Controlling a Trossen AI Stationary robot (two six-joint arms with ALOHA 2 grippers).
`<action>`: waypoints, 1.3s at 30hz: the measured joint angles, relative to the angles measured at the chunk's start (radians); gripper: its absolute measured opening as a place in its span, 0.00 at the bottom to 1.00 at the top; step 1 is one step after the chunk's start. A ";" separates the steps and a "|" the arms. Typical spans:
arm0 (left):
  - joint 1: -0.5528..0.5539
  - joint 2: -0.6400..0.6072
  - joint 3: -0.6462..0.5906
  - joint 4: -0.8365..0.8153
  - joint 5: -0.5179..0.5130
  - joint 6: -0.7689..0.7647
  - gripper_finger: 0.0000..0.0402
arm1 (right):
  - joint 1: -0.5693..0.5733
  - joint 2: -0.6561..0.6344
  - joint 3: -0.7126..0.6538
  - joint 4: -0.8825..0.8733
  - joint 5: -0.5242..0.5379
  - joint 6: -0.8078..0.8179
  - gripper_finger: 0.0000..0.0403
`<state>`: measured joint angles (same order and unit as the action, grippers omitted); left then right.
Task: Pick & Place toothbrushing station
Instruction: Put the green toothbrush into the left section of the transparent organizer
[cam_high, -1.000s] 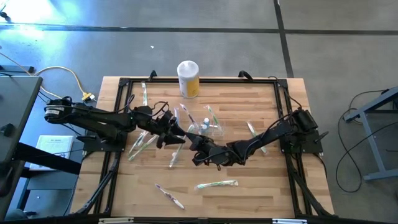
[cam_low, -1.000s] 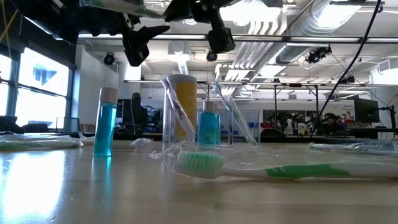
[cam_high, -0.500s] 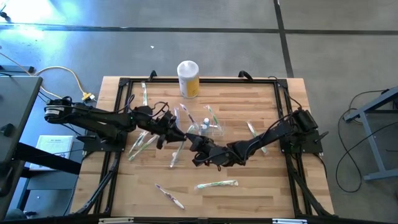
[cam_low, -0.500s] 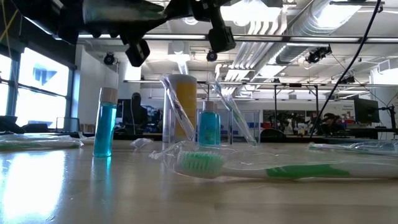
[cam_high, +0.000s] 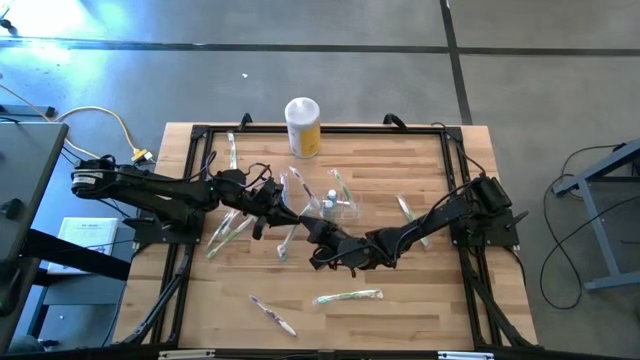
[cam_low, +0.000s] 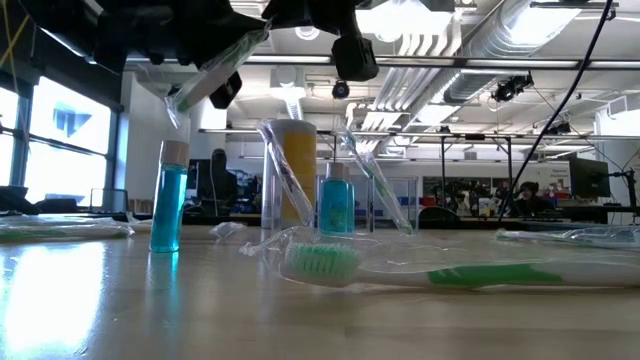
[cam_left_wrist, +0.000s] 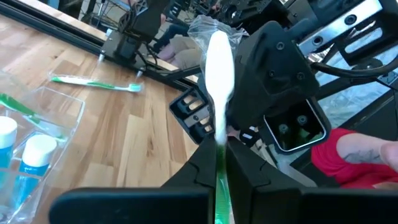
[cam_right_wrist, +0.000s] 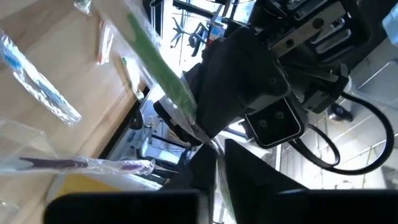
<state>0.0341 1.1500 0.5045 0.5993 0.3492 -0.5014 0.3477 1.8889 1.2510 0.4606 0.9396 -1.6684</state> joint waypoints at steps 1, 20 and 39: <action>0.000 0.000 0.000 0.001 0.000 0.001 0.02 | 0.000 0.000 0.000 0.000 0.003 0.012 0.08; -0.001 -0.027 0.002 0.003 -0.042 0.171 0.02 | 0.061 0.000 0.000 -0.051 0.333 0.503 0.40; 0.203 -0.114 0.002 0.041 0.067 0.471 0.01 | 0.091 -0.200 -0.001 -1.184 0.415 1.839 0.40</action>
<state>0.2374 1.0362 0.5060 0.6405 0.4158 -0.0300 0.4390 1.6889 1.2499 -0.7236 1.3551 0.1702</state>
